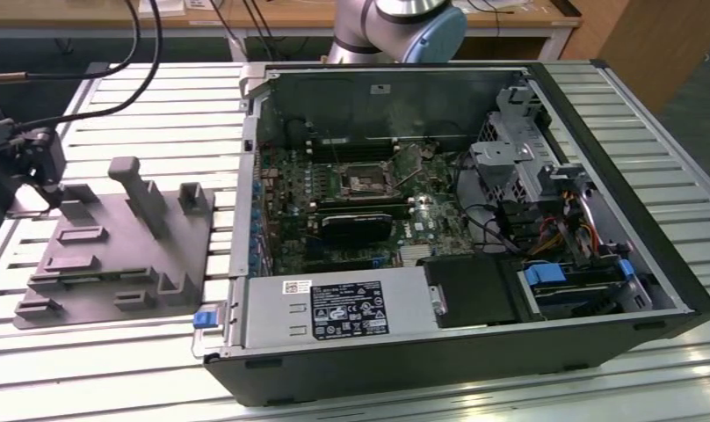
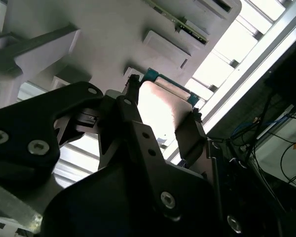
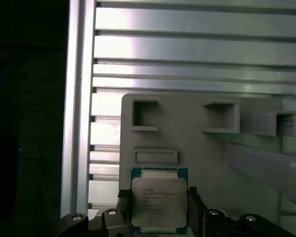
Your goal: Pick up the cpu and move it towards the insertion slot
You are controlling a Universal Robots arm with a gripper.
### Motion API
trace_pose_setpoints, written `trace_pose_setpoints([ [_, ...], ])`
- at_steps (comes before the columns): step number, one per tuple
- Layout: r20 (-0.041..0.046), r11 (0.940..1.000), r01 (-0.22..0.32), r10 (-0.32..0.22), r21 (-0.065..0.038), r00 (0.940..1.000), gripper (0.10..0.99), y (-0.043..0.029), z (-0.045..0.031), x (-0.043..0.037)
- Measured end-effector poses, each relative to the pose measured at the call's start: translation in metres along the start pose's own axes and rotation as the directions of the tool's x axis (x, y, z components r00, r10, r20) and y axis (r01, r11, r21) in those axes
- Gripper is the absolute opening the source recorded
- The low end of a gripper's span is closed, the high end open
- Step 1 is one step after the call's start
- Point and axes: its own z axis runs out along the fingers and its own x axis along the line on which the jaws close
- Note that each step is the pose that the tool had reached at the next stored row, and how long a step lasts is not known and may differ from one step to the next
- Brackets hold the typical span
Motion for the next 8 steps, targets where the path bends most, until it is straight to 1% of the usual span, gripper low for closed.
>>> trace_pose_setpoints([
  [3, 0.0001, 1.0000, 0.000, 0.000, 0.000, 1.0000, 0.541, 0.0004, -0.0101, 0.0000],
  [8, 0.0001, 1.0000, 0.000, 0.000, 0.000, 1.0000, 0.541, 0.0018, -0.0322, 0.0000],
])
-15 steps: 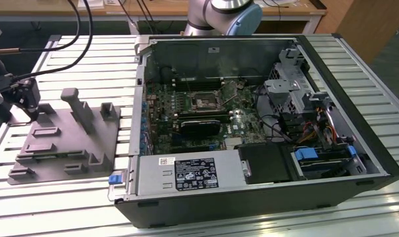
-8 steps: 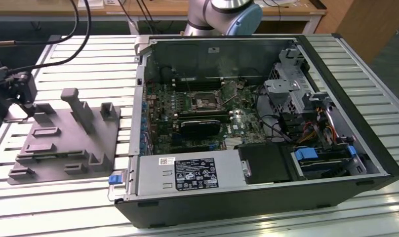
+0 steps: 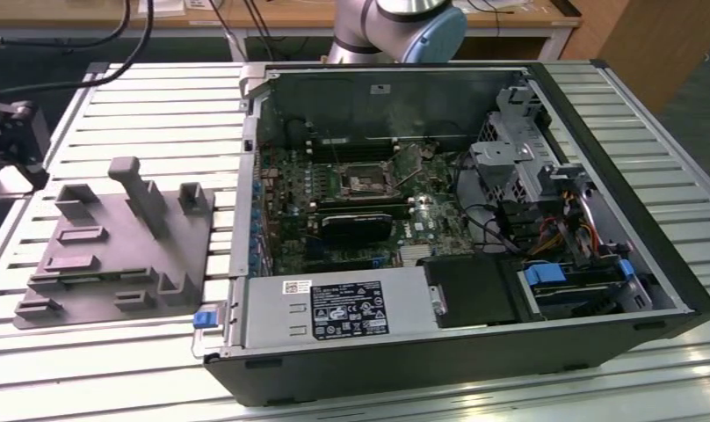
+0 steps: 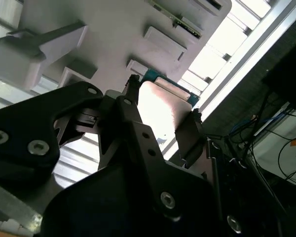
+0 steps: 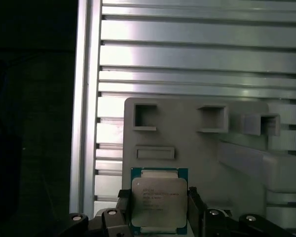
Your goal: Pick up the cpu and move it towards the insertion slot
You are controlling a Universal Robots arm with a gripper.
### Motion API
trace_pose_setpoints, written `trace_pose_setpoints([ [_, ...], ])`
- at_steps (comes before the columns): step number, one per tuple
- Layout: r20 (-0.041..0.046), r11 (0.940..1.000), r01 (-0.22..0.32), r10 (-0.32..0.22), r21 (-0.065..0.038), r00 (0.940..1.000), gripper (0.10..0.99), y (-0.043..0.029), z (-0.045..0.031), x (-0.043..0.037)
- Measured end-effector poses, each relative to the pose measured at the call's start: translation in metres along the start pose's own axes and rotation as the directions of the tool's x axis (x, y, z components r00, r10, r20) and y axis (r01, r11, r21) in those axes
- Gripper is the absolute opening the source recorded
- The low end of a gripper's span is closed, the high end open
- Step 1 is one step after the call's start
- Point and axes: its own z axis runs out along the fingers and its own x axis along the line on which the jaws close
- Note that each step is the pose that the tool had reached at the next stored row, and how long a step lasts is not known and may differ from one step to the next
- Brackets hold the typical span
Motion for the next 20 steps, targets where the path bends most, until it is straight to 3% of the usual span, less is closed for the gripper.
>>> trace_pose_setpoints([
  [13, -0.0002, 1.0000, 0.000, 0.000, 0.000, 1.0000, 0.541, 0.0033, -0.0581, 0.0000],
  [16, 0.0005, 1.0000, 0.000, 0.000, 0.000, 1.0000, 0.541, 0.0035, -0.0597, -0.0040],
  [20, 0.0015, 1.0000, 0.000, 0.000, -0.001, 1.0000, 0.541, 0.0034, -0.0597, -0.0173],
])
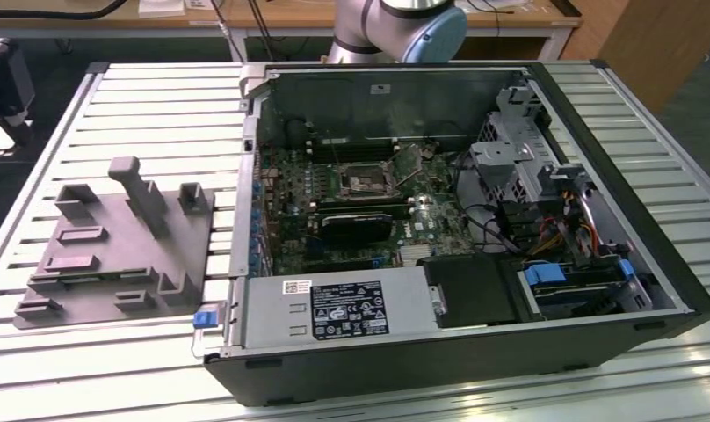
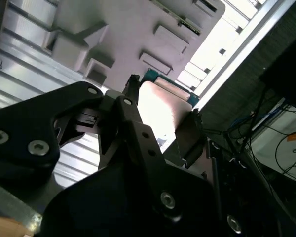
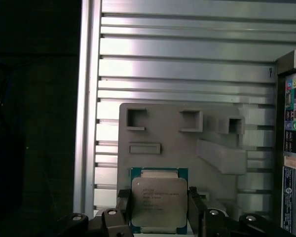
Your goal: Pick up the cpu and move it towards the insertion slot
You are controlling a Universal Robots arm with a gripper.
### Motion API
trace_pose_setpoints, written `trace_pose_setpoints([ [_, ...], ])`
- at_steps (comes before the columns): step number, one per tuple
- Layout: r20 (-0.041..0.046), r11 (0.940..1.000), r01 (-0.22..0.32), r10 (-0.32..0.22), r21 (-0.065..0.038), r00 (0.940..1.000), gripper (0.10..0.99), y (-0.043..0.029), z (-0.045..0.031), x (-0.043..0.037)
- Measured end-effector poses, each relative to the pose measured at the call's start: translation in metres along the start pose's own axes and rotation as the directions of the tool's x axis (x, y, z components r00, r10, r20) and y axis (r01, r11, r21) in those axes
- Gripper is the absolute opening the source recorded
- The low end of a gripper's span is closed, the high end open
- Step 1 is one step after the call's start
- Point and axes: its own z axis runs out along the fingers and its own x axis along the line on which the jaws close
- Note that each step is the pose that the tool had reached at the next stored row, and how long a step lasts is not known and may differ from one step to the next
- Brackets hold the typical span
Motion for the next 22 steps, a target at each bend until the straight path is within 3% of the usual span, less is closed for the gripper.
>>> trace_pose_setpoints([
  [22, 0.0141, 1.0000, 0.000, 0.000, -0.001, 0.9999, 0.541, 0.0018, 0.0000, -0.0667],
])
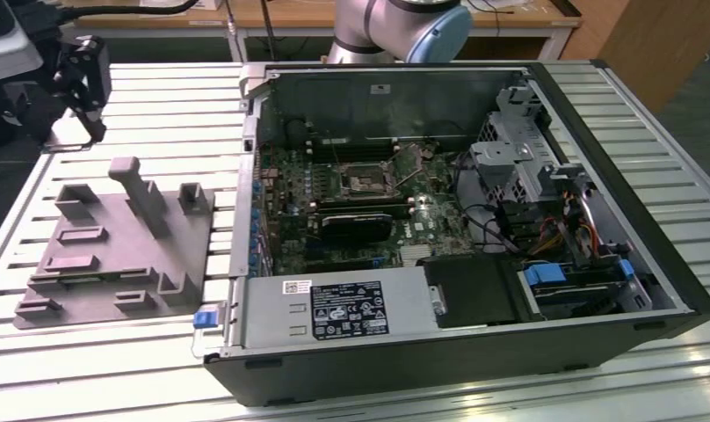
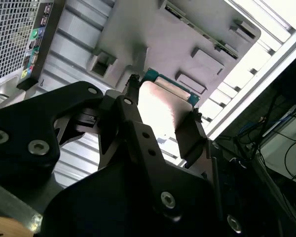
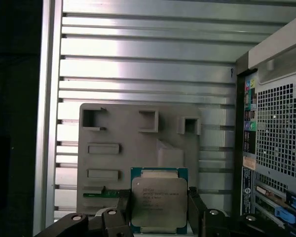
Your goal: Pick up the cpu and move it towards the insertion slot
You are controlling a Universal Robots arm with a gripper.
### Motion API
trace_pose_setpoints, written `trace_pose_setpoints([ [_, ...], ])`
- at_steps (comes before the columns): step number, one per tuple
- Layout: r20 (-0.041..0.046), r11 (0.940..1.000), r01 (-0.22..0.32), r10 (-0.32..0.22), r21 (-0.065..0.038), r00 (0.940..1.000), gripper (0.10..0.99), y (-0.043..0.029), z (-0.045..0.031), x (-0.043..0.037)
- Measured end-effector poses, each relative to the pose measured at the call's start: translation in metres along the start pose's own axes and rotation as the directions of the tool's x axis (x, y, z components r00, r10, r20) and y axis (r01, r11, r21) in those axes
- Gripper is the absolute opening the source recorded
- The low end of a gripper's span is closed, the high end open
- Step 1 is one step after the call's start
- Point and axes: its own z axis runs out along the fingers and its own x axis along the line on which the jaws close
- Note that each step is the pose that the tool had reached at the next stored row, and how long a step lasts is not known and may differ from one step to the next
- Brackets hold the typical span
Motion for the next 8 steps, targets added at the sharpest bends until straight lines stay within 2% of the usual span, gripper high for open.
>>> trace_pose_setpoints([
  [8, 0.0073, 1.0000, 0.000, 0.000, 0.000, 1.0000, 0.541, 0.0084, 0.0005, -0.0142],
])
